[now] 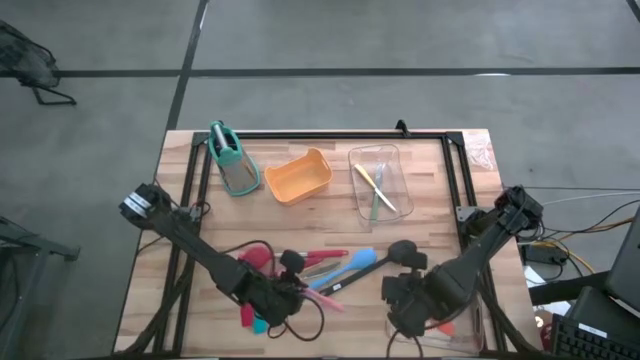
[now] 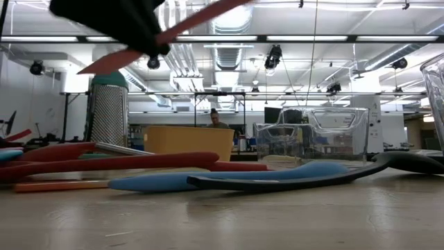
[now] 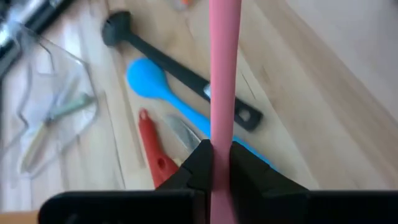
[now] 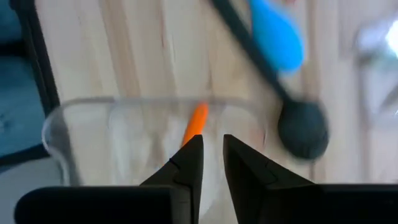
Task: Pick & Place Kitchen Items
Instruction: Put the pink spatula into the bottom transparent bin
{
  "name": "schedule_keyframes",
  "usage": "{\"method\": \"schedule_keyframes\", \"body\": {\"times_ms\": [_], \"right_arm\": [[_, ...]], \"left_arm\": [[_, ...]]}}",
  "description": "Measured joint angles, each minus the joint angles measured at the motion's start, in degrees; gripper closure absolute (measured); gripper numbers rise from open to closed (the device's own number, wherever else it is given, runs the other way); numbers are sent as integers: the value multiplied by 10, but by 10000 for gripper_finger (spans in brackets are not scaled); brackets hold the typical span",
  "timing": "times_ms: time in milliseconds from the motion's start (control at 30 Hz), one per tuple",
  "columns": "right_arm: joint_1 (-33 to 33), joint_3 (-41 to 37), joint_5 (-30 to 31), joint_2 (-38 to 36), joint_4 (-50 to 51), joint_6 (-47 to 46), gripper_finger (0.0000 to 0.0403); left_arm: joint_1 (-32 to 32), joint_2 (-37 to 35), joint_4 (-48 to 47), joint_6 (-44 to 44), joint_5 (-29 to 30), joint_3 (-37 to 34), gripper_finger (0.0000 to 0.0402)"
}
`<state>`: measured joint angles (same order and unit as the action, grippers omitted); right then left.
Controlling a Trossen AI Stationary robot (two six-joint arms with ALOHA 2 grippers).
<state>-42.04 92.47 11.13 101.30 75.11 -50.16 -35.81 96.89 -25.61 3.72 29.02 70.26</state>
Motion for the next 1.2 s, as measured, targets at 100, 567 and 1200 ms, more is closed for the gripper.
{"method": "schedule_keyframes", "body": {"times_ms": [100,567,1200], "right_arm": [[-16,0,86,0,-29,52,338],[-39,-82,383,44,-350,401,270],[-34,-238,340,52,-949,774,211]], "left_arm": [[1,-8,19,30,-14,0,367],[56,-58,65,20,-259,0,367],[67,-61,115,85,-356,-1,366]]}}
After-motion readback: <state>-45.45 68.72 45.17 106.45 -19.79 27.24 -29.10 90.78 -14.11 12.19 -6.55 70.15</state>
